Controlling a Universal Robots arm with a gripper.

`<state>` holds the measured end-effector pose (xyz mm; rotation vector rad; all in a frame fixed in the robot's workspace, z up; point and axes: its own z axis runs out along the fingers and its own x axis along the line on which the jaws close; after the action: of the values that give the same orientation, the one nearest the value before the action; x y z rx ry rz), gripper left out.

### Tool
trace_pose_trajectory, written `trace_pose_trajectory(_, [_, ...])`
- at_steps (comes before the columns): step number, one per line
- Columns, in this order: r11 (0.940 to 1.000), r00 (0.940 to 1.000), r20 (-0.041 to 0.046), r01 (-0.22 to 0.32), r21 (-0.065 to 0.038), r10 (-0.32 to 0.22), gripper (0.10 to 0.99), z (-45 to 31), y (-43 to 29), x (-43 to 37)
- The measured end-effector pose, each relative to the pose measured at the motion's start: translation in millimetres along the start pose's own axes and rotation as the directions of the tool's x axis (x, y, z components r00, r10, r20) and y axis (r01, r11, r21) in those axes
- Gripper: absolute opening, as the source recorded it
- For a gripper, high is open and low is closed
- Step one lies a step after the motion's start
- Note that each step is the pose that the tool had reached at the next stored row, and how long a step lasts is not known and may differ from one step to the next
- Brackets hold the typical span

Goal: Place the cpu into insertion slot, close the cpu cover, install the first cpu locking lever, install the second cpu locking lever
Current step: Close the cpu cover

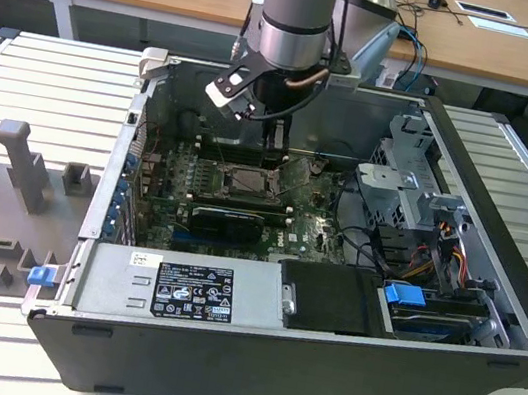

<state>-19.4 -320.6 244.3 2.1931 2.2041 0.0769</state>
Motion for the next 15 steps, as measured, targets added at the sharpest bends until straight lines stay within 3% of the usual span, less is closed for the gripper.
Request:
trace_pose_trajectory(4, [1.0000, 1.0000, -0.0002, 0.000, 0.000, 0.000, 0.106, -5.5, 0.4, 0.1])
trace_pose_trajectory(9, [1.0000, 1.0000, -0.0001, 0.000, 0.000, 0.000, 0.106, -5.3, 5.4, 0.0])
trace_pose_trajectory(15, [1.0000, 1.0000, -0.0003, 0.000, 0.000, 0.000, 0.106, -7.1, 6.6, 0.1])
